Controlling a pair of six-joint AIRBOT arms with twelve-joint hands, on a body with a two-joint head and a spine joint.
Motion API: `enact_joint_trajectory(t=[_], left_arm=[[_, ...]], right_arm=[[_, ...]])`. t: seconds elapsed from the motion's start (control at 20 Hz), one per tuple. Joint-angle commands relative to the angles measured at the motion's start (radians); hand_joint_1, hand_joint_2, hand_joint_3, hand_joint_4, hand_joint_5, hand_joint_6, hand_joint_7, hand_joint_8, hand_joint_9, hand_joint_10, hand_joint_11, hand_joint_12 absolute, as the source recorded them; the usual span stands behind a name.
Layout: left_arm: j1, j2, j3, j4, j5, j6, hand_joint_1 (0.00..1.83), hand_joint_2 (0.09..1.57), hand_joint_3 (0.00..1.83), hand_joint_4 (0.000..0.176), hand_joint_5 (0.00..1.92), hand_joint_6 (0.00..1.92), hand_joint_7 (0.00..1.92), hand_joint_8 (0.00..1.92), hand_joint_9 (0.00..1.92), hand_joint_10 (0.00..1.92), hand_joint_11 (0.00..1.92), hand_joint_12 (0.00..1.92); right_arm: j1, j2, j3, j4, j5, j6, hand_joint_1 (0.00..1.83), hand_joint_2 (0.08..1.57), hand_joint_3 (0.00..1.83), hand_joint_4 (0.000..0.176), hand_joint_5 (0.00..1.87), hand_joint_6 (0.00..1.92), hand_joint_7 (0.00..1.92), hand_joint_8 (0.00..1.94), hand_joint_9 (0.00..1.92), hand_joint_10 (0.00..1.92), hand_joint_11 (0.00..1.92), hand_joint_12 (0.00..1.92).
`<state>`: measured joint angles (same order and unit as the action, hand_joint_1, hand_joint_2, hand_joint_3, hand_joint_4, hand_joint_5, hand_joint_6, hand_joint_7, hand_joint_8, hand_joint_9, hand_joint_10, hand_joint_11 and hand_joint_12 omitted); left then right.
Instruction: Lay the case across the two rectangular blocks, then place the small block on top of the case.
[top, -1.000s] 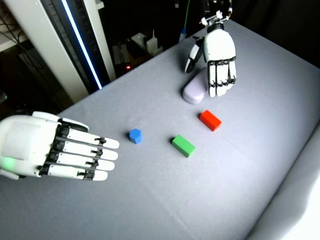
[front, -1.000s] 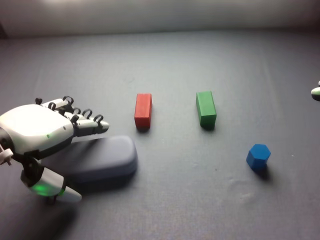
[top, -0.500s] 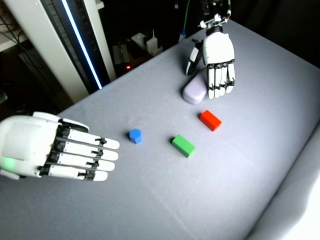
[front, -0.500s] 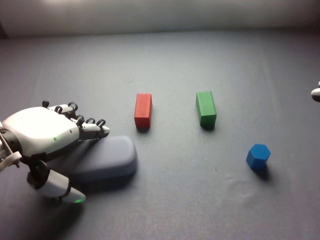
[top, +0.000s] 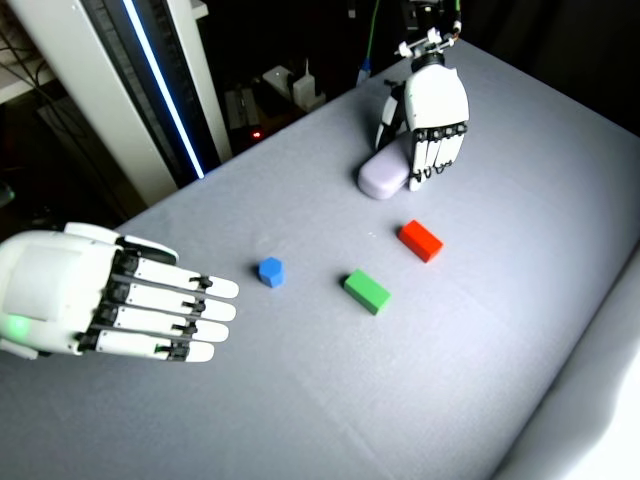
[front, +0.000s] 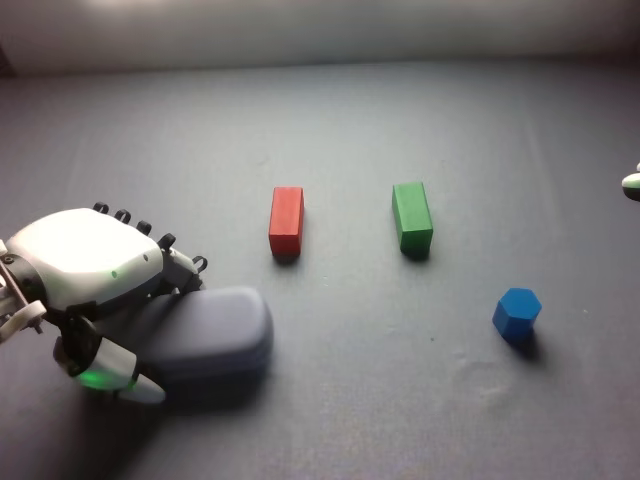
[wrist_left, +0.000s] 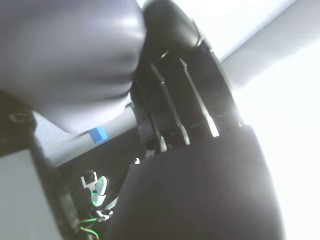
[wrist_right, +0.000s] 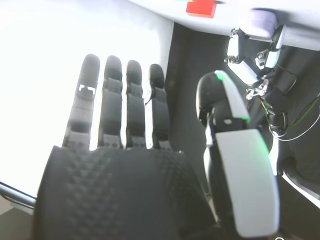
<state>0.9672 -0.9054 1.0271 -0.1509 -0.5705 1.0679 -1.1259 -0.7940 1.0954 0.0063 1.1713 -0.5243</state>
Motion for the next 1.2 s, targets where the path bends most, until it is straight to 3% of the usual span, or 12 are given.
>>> enact_joint_trajectory(t=[0.0, 0.1, 0.2, 0.25, 0.4, 0.5, 0.65, 0.75, 0.85, 0.95, 1.0, 1.15], left_arm=[[-0.026, 0.016, 0.000, 0.013, -0.155, -0.007, 1.29, 1.02, 0.00, 0.000, 1.13, 0.64, 1.27, 0.61, 1.30, 0.50, 1.05, 1.15], [-0.079, 0.022, 0.002, 0.042, -0.160, -0.012, 1.28, 1.02, 0.00, 0.000, 1.15, 0.62, 1.28, 0.59, 1.31, 0.45, 1.05, 1.10], [-0.156, 0.007, 0.021, 0.080, -0.135, -0.012, 1.29, 1.01, 0.00, 0.000, 1.22, 0.42, 1.28, 0.66, 1.26, 0.76, 1.05, 1.33], [-0.193, -0.008, 0.035, 0.098, -0.117, -0.012, 1.29, 1.00, 0.00, 0.000, 1.19, 0.50, 1.30, 0.59, 1.19, 0.73, 0.87, 1.34], [-0.290, -0.068, 0.089, 0.137, -0.053, -0.011, 1.29, 1.00, 0.00, 0.000, 1.22, 0.44, 1.29, 0.62, 1.21, 0.66, 0.98, 1.23], [-0.341, -0.113, 0.132, 0.145, 0.002, -0.011, 1.29, 1.02, 0.00, 0.000, 1.15, 0.54, 1.24, 0.74, 1.14, 0.60, 0.80, 1.22], [-0.402, -0.179, 0.186, 0.141, 0.048, -0.012, 1.28, 1.03, 0.00, 0.000, 1.06, 0.77, 1.29, 0.55, 1.21, 0.36, 0.83, 0.98], [-0.428, -0.219, 0.221, 0.128, 0.067, -0.012, 1.27, 1.05, 0.00, 0.000, 1.06, 0.76, 1.19, 0.79, 1.22, 0.51, 0.90, 1.14], [-0.448, -0.255, 0.251, 0.125, 0.095, -0.012, 1.38, 1.04, 0.01, 0.000, 1.00, 0.82, 1.19, 0.63, 1.16, 0.86, 0.97, 1.03], [-0.462, -0.282, 0.273, 0.128, 0.122, -0.011, 1.40, 1.04, 0.00, 0.000, 0.98, 0.85, 1.16, 0.66, 1.13, 0.94, 1.05, 0.95], [-0.470, -0.300, 0.286, 0.128, 0.138, -0.011, 1.30, 1.04, 0.00, 0.000, 1.04, 0.80, 1.24, 0.65, 1.18, 0.69, 1.05, 1.01], [-0.491, -0.343, 0.319, 0.140, 0.181, -0.005, 1.29, 1.02, 0.00, 0.000, 1.08, 0.71, 1.30, 0.59, 1.33, 0.40, 1.11, 1.03]], right_arm=[[0.011, -0.001, 0.003, 0.031, 0.114, 0.007, 0.66, 1.31, 0.00, 0.000, 0.43, 0.00, 0.36, 0.00, 0.33, 0.00, 0.02, 0.80], [0.011, -0.001, 0.003, 0.031, 0.113, 0.007, 0.68, 1.31, 0.00, 0.000, 0.43, 0.00, 0.36, 0.00, 0.33, 0.00, 0.01, 0.78], [0.011, -0.002, 0.003, 0.031, 0.112, 0.007, 0.66, 1.31, 0.00, 0.000, 0.43, 0.00, 0.36, 0.00, 0.33, 0.00, 0.00, 0.78], [0.011, -0.003, 0.003, 0.031, 0.112, 0.007, 0.66, 1.31, 0.00, 0.000, 0.43, 0.00, 0.37, 0.00, 0.33, 0.01, 0.02, 0.78], [0.011, -0.004, 0.005, 0.031, 0.112, 0.007, 0.68, 1.30, 0.00, 0.000, 0.43, 0.00, 0.37, 0.00, 0.34, 0.00, 0.04, 0.78], [0.012, -0.005, 0.005, 0.031, 0.112, 0.007, 0.69, 1.30, 0.00, 0.000, 0.44, 0.00, 0.38, 0.00, 0.34, 0.00, 0.02, 0.82], [0.014, -0.006, 0.006, 0.031, 0.108, 0.007, 0.70, 1.30, 0.00, 0.000, 0.44, 0.00, 0.39, 0.00, 0.34, 0.00, 0.01, 0.82], [0.015, -0.006, 0.006, 0.031, 0.105, 0.007, 0.71, 1.31, 0.00, 0.000, 0.44, 0.00, 0.38, 0.00, 0.33, 0.00, 0.00, 0.81], [0.016, -0.006, 0.006, 0.031, 0.100, 0.007, 0.71, 1.30, 0.00, 0.000, 0.44, 0.00, 0.38, 0.00, 0.33, 0.00, 0.00, 0.80], [0.018, -0.006, 0.007, 0.031, 0.095, 0.007, 0.69, 1.30, 0.00, 0.000, 0.44, 0.00, 0.37, 0.00, 0.33, 0.00, 0.00, 0.79], [0.019, -0.006, 0.008, 0.031, 0.093, 0.007, 0.69, 1.30, 0.00, 0.000, 0.44, 0.00, 0.38, 0.00, 0.33, 0.00, 0.00, 0.79], [0.019, -0.009, 0.010, 0.031, 0.089, 0.007, 0.69, 1.30, 0.00, 0.000, 0.45, 0.00, 0.38, 0.00, 0.34, 0.00, 0.03, 0.79]])
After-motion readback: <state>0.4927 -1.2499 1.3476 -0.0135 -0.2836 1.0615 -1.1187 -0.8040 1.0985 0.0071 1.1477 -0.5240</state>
